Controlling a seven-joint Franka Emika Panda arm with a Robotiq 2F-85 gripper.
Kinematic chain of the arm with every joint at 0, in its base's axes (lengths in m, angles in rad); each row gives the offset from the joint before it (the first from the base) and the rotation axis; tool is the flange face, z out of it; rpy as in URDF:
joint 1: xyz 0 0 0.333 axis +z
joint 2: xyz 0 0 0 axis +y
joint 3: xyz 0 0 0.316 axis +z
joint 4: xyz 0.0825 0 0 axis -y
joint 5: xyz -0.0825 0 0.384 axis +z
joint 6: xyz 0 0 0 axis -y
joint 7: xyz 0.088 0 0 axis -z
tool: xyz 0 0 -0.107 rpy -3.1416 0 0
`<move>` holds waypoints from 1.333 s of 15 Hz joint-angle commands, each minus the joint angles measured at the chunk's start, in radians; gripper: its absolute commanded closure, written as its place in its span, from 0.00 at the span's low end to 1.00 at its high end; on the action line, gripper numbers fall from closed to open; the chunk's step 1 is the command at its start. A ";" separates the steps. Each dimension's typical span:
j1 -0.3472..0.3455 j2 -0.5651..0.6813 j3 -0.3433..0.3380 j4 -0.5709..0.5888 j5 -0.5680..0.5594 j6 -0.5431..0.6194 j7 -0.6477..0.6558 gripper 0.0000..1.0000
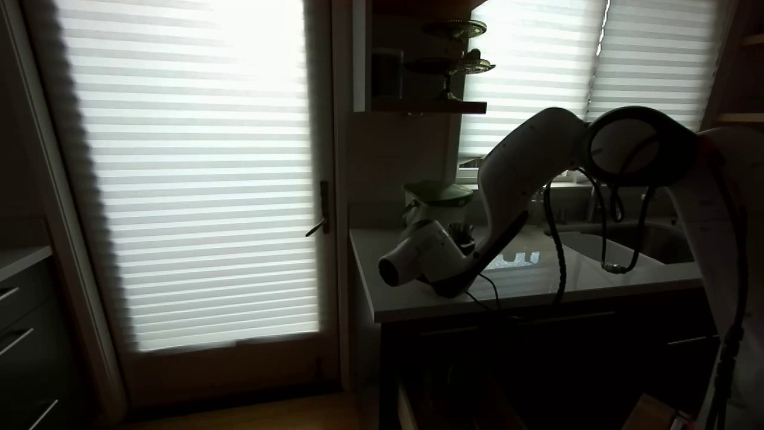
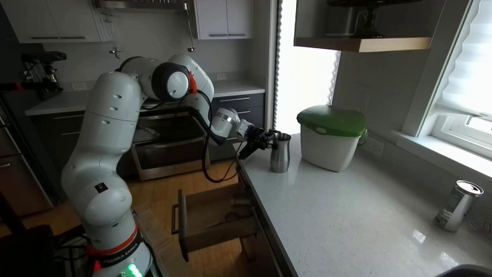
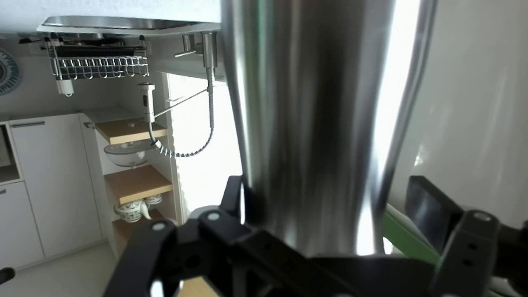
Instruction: Place the silver vessel on the left upright
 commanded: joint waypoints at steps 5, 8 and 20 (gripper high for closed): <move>-0.003 -0.122 0.024 -0.065 0.131 0.036 -0.294 0.00; -0.009 -0.216 0.040 -0.122 0.201 0.107 -0.457 0.00; -0.023 -0.678 -0.042 -0.330 0.516 0.577 -1.196 0.00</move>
